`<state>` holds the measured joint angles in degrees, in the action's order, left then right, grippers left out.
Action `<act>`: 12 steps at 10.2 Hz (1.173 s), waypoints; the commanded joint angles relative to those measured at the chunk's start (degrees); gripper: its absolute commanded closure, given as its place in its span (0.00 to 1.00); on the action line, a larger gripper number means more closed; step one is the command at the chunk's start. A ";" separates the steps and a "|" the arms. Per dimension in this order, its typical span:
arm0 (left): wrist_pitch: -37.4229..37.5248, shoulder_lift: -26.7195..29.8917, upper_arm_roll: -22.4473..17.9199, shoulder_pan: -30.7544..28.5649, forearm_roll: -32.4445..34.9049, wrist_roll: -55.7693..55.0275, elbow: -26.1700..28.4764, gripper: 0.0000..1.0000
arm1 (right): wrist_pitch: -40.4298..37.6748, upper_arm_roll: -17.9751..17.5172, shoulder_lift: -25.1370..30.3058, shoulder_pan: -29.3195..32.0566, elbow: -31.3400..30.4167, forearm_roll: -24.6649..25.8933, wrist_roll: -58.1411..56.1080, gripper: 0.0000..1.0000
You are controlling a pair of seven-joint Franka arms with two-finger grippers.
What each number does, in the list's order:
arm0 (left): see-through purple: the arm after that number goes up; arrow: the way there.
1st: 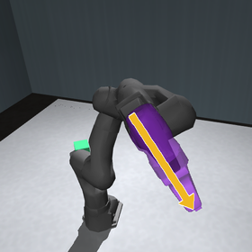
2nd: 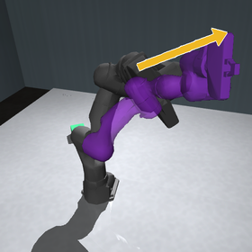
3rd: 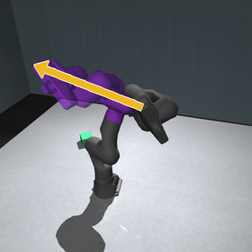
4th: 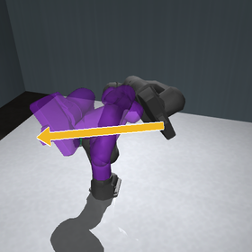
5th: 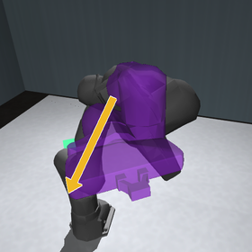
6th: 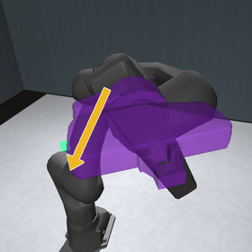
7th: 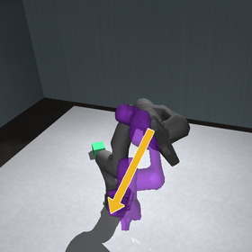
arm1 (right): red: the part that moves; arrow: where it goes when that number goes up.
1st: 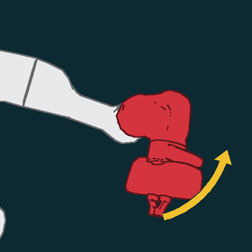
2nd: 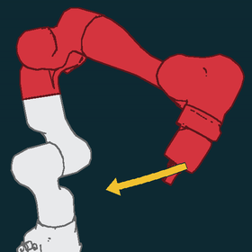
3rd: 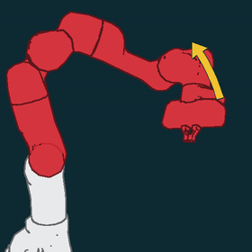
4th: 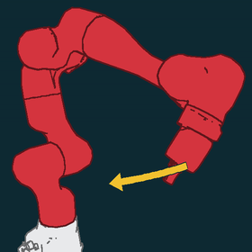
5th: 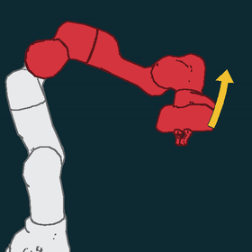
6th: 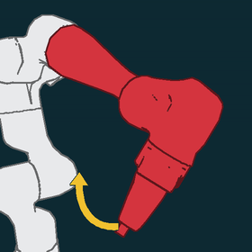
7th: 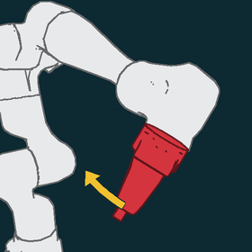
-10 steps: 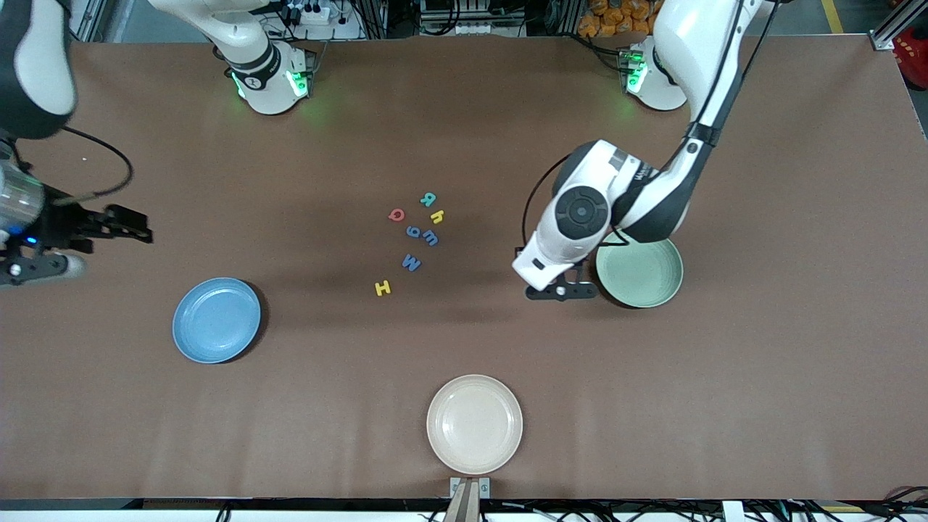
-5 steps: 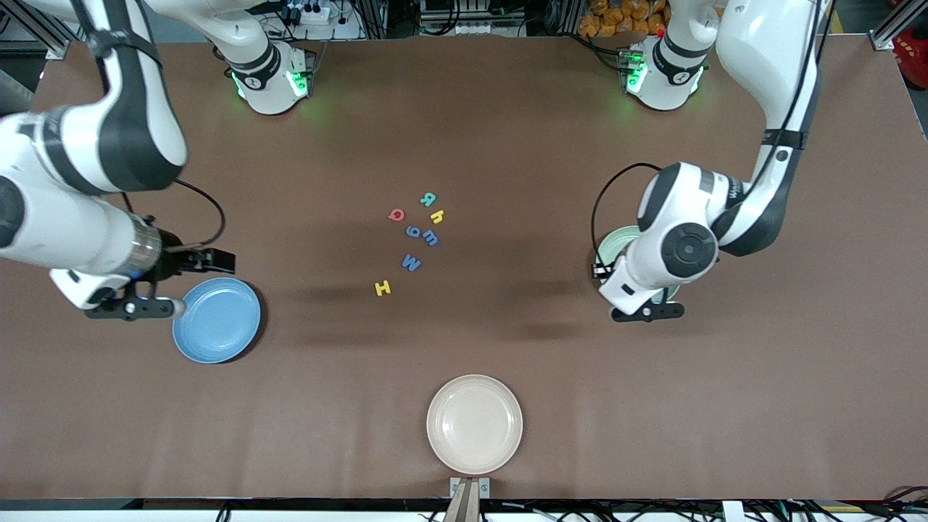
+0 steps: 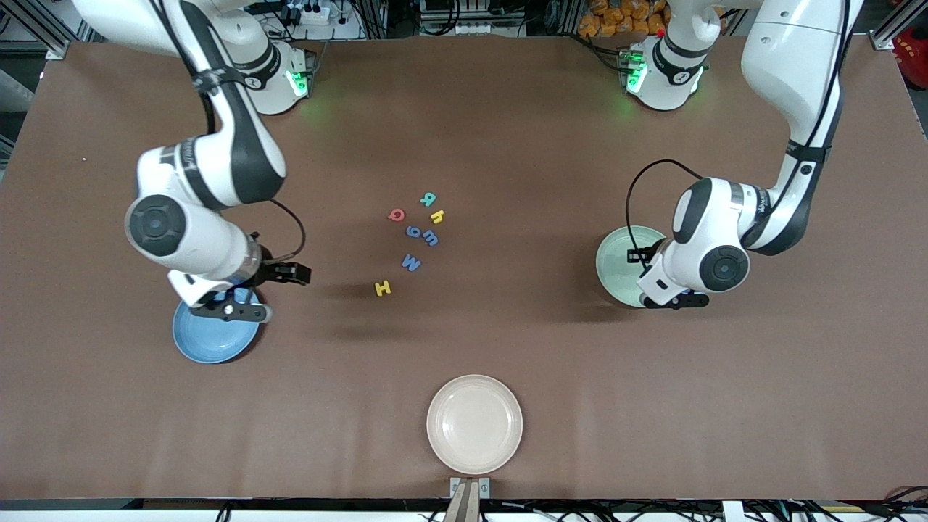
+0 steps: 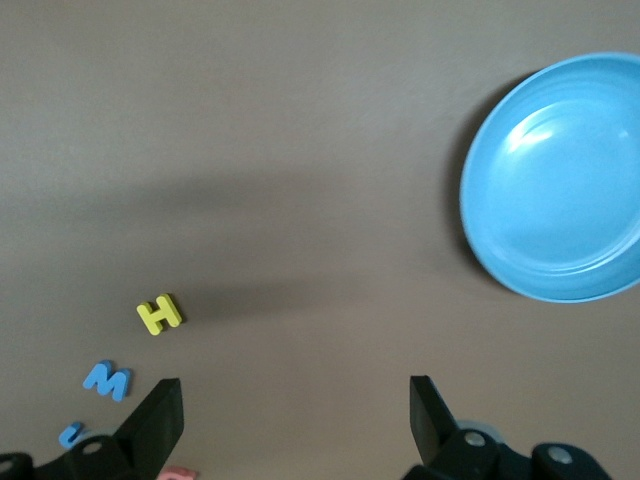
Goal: Sort uppercase to blue plate, lowercase to green plate
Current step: 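Release the pink m on the green plate while the right gripper grasps blue M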
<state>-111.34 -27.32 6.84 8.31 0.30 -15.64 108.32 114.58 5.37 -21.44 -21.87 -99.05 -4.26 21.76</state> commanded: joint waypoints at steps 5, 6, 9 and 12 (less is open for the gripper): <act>-1.95 1.83 2.02 1.01 -1.54 -3.32 -2.23 0.18 | 15.82 0.34 -6.14 -10.46 -6.42 -0.75 30.30 0.00; -1.95 1.13 3.86 1.10 -1.45 -5.86 -3.46 0.10 | 17.15 0.34 -7.46 -11.69 -6.07 -0.75 33.57 0.00; -1.95 -0.63 7.73 3.29 -2.32 -13.44 -9.25 0.04 | 18.05 0.34 -12.02 -13.54 -2.22 -1.01 42.62 0.00; -2.65 -2.56 8.80 8.28 -4.08 -19.94 -13.48 0.00 | 18.13 0.25 -16.16 -15.82 1.75 -2.58 50.99 0.00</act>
<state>-113.68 -27.99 15.64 14.08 -2.43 -32.98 97.55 132.96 5.27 -34.65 -36.14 -100.66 -4.79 69.30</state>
